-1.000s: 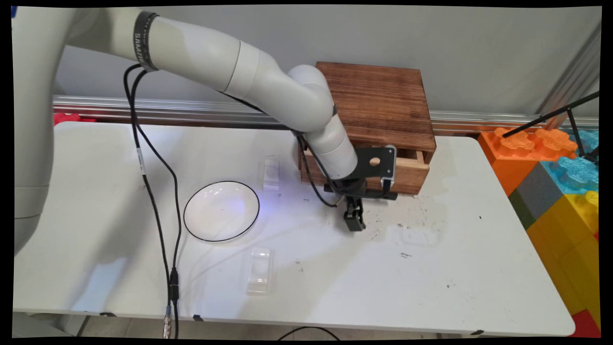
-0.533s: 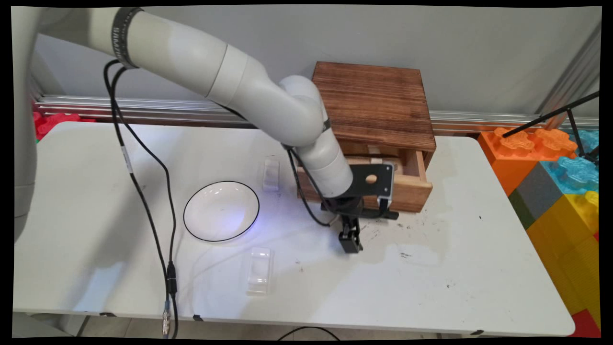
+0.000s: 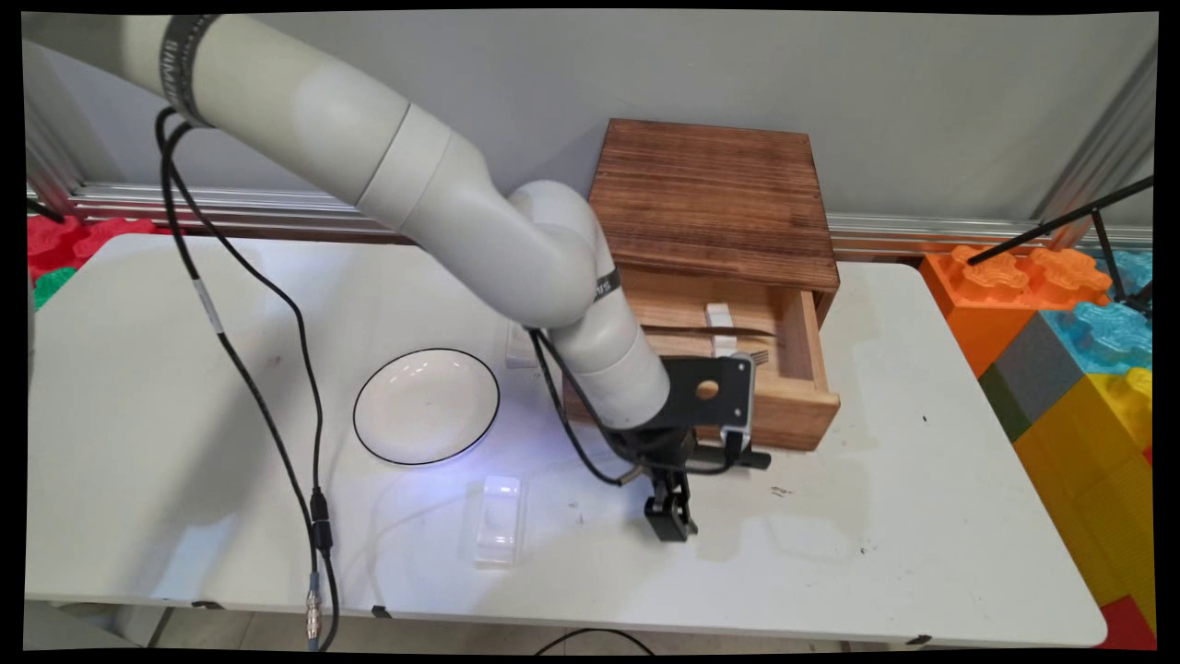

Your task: Open the drawer

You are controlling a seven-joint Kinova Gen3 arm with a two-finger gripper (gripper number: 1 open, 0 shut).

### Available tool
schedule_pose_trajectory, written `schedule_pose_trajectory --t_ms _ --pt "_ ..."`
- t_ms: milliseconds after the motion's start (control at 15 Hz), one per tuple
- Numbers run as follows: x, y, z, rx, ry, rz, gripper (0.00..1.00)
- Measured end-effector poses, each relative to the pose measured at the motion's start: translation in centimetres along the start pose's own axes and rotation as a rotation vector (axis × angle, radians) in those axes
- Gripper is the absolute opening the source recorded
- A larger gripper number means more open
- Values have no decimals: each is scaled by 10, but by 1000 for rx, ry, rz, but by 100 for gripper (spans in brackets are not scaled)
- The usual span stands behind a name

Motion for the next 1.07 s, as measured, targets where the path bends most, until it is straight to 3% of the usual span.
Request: schedule_pose_trajectory --t_ms 467,1067 --pt "4 39 -7 -37 35 1 100" --pt "7 68 -13 -66 64 2 100"
